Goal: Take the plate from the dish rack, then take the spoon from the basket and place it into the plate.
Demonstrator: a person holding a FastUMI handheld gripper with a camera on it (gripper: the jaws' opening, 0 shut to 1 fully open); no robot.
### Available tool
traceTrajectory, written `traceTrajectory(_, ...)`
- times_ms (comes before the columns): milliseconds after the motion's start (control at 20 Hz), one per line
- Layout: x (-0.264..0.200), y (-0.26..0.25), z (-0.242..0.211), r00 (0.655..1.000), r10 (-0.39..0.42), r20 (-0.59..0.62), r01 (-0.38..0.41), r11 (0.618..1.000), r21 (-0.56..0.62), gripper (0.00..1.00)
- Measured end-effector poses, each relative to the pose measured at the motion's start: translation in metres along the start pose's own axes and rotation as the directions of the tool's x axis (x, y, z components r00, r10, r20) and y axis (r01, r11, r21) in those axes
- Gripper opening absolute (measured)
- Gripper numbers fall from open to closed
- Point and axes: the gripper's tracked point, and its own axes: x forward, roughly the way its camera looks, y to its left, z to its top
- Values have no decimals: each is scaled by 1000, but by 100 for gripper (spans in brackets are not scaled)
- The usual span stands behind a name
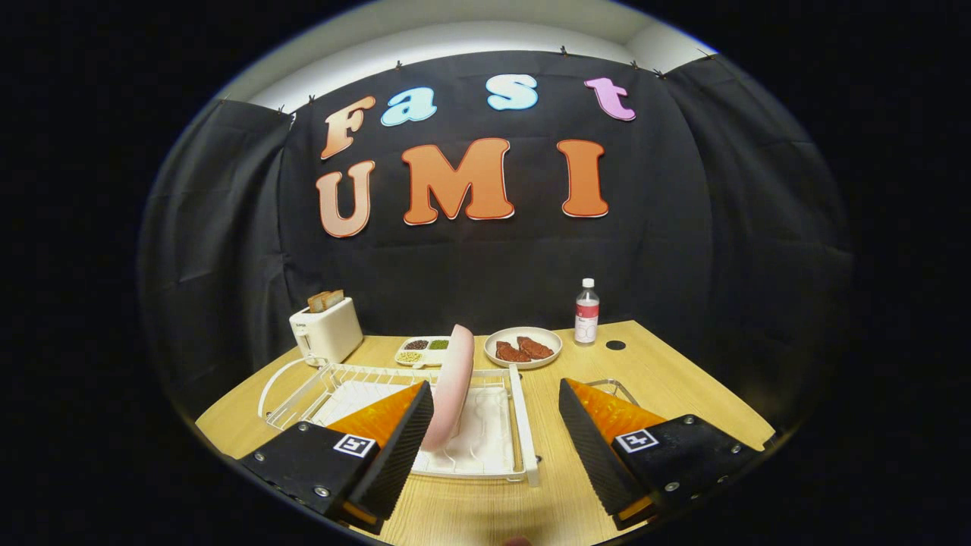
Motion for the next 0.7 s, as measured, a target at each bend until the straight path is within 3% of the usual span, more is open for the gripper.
traceTrajectory(300,35,15,2,999,-13,-49,10,998,-56,99)
traceTrajectory(700,84,18,-21,988,-90,-128,78,992,-96,99)
